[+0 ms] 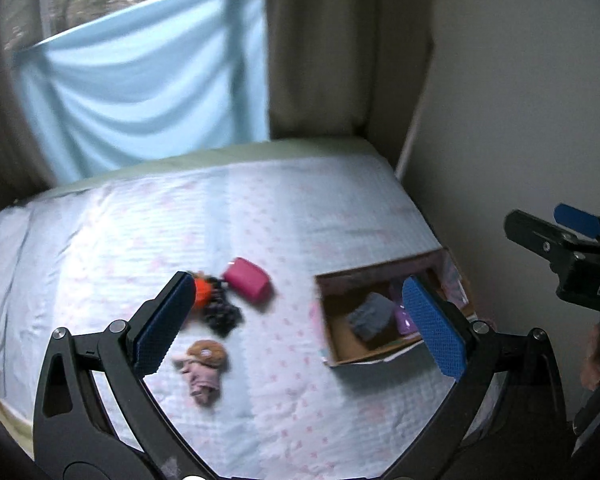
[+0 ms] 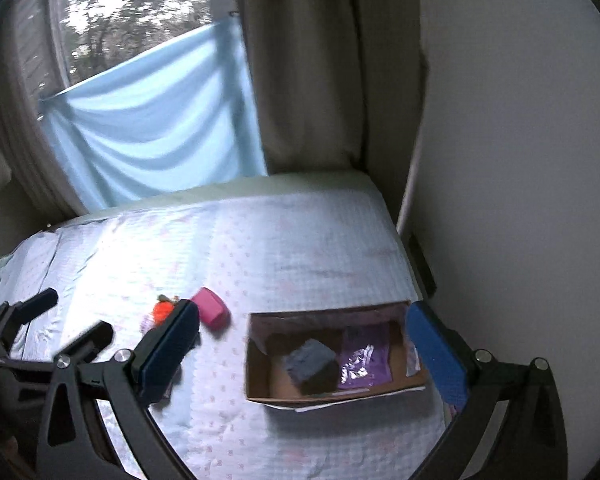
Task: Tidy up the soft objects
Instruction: 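Move both tools back toward the remaining soft items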
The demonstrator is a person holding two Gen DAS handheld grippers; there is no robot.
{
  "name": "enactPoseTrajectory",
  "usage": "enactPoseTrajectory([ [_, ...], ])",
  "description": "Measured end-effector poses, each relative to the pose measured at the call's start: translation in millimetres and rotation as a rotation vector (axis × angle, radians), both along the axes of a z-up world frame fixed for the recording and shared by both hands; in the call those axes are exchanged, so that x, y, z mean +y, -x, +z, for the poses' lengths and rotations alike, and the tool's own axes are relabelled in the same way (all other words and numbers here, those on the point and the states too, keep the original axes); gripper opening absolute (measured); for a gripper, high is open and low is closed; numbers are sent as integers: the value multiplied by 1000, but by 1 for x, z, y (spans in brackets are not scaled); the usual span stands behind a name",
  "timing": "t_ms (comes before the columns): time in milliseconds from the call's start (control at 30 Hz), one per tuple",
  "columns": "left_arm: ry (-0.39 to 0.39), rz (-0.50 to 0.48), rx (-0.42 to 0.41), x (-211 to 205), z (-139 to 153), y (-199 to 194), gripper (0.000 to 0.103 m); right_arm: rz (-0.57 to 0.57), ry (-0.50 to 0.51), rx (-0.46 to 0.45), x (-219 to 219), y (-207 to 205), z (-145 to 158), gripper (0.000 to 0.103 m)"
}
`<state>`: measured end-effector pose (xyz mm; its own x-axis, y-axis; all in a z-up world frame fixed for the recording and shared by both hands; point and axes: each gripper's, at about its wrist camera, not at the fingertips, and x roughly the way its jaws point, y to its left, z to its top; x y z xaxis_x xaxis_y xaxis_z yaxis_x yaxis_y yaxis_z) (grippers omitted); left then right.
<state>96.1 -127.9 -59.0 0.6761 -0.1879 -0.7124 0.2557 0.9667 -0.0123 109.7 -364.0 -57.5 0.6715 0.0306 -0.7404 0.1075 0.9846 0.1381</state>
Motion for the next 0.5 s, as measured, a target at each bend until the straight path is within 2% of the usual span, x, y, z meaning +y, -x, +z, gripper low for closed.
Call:
enactPoseTrajectory([
  [100, 2, 65, -27, 33, 10, 14, 103, 34, 7, -33, 19, 7, 9, 103],
  [200, 3, 128, -30, 59, 9, 20, 103, 69, 7, -51, 34, 7, 10, 103],
  [500, 5, 284, -36, 116, -21, 36, 103, 195, 16, -55, 85, -13, -14, 103],
])
